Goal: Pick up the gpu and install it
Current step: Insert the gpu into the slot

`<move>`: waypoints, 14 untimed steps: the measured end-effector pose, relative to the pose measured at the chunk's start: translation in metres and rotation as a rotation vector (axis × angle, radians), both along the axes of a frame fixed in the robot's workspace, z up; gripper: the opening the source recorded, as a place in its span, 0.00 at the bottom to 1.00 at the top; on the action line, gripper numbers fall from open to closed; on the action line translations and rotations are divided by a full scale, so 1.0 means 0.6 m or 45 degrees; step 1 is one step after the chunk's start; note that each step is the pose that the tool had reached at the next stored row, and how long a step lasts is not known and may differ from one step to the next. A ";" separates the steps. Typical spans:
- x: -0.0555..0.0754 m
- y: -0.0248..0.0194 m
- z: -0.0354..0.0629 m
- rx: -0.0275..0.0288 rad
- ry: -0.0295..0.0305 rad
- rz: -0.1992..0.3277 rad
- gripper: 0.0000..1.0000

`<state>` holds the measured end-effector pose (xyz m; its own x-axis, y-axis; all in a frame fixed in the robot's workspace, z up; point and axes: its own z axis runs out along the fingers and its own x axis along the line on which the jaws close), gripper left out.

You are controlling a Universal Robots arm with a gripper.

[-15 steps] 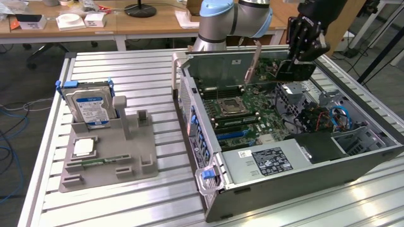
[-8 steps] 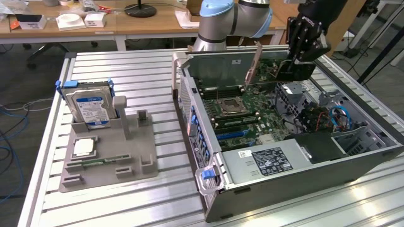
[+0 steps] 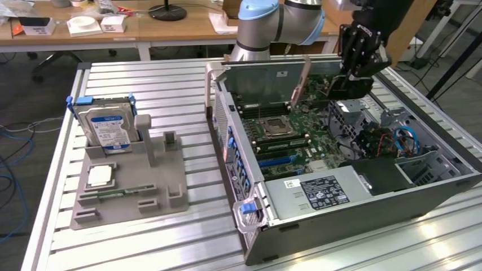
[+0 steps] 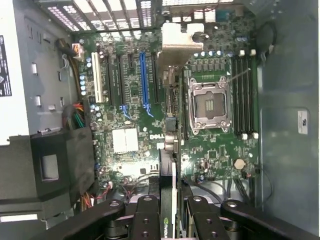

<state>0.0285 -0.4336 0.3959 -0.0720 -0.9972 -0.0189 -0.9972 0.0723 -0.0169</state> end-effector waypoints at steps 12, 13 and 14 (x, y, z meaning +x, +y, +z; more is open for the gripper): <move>-0.022 0.0000 -0.030 -0.0001 -0.0005 0.113 0.26; -0.028 0.0000 -0.033 0.0000 -0.0009 0.113 0.26; -0.033 0.0000 -0.036 0.0001 -0.0013 0.113 0.26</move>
